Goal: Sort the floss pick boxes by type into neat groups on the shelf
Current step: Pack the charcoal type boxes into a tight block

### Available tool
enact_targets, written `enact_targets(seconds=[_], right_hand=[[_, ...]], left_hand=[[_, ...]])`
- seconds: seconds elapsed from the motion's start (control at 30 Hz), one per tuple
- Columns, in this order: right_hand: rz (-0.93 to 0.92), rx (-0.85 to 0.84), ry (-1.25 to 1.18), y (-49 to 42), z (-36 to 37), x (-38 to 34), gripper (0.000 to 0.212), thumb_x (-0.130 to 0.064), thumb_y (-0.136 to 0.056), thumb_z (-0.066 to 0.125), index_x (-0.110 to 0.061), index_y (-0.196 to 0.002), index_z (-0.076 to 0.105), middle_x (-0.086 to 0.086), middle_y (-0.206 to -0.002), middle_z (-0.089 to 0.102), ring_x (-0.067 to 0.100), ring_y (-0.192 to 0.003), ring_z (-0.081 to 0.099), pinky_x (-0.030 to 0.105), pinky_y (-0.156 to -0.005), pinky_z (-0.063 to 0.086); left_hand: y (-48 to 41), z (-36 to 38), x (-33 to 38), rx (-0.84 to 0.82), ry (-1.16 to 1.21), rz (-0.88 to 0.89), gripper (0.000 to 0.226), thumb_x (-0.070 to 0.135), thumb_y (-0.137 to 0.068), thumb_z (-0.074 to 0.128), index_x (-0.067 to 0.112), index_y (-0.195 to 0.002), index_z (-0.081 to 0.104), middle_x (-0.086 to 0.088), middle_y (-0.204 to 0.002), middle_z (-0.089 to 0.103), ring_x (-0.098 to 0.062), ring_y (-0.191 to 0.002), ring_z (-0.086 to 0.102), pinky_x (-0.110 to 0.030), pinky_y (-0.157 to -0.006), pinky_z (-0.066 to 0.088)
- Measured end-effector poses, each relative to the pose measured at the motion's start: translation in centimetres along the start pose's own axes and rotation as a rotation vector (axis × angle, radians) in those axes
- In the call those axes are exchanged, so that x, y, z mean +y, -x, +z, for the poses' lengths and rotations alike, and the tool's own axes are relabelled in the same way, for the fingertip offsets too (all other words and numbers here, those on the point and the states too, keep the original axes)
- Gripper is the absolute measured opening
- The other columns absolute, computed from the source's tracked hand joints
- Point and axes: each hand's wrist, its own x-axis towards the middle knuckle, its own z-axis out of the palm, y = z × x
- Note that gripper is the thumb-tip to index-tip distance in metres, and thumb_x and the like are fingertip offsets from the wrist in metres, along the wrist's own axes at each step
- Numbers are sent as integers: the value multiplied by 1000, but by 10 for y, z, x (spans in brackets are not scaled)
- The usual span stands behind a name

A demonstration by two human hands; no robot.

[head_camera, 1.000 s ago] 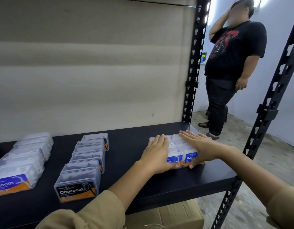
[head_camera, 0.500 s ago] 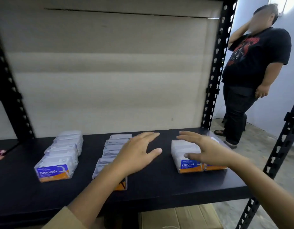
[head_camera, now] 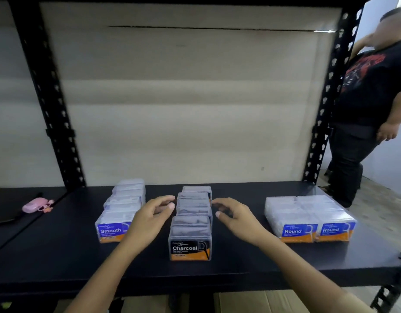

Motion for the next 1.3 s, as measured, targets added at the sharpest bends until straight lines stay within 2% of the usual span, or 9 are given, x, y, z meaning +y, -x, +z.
enact_targets(seconds=[0.07,0.17,0.23,0.47,0.7,0.83,1.0,1.2,1.3], right_hand=[[77,71,-58,-12,7,1,31,-10,-91,52,-18,-121,58,-5,-108,57,11,-100,54,14,-88,42],[151,145,-84,-30,13,2,28,-5,-92,49,-14,-117,59,0,-102,57,11,-90,53,3,-71,41],[147,146,-47,-41,16,4,29,-5,-92,46,-16,-116,59,4,-102,54,12,-86,51,1,-66,39],[10,-33,190,-60,20,9,41,-3,-95,37,-20,-126,57,0,-105,39,12,-96,43,11,-86,31],[-23,-55,293,-57,6,14,39,-8,-92,45,-25,-124,58,-4,-107,43,16,-99,51,31,-90,47],[-35,-48,318,-52,-10,18,32,-13,-86,56,-20,-117,63,-3,-109,50,18,-102,55,30,-92,46],[-48,-37,398,-54,-24,26,29,-21,-80,70,-10,-106,65,5,-126,59,19,-119,53,26,-101,38],[-10,-47,456,-59,-38,26,11,-12,-80,67,-12,-90,63,3,-102,68,21,-101,60,32,-89,47],[-10,-73,507,-57,-53,31,22,-9,-80,67,-13,-101,65,2,-105,68,19,-101,60,27,-87,46]], left_hand=[[-13,4,-7,31,61,-70,21,27,-94,51,32,-112,60,9,-112,62,-6,-110,56,-24,-97,41],[-36,11,-14,30,65,-136,23,30,-96,46,31,-116,58,1,-123,59,-17,-120,53,-36,-106,40],[-52,15,-14,11,10,-126,28,29,-97,45,27,-122,57,0,-130,57,-17,-122,51,-32,-105,37],[-92,23,-6,-225,-165,-64,38,34,-98,41,25,-134,50,5,-143,46,-13,-134,39,-22,-103,27],[-107,22,-6,-350,-291,-61,36,44,-97,37,29,-115,65,5,-131,59,-13,-123,50,-27,-99,35],[-113,17,-8,-326,-295,-61,26,34,-95,47,28,-109,69,8,-125,62,-10,-121,52,-26,-102,36],[-119,15,-8,-307,-356,-55,27,8,-84,57,28,-99,69,3,-114,62,-15,-107,56,-22,-87,39],[-122,13,-16,-279,-416,12,23,9,-83,66,25,-99,68,-4,-111,65,-17,-101,63,-19,-83,41],[-123,1,-20,-265,-431,1,27,5,-81,67,25,-98,70,-5,-107,67,-19,-100,64,-19,-85,40]])
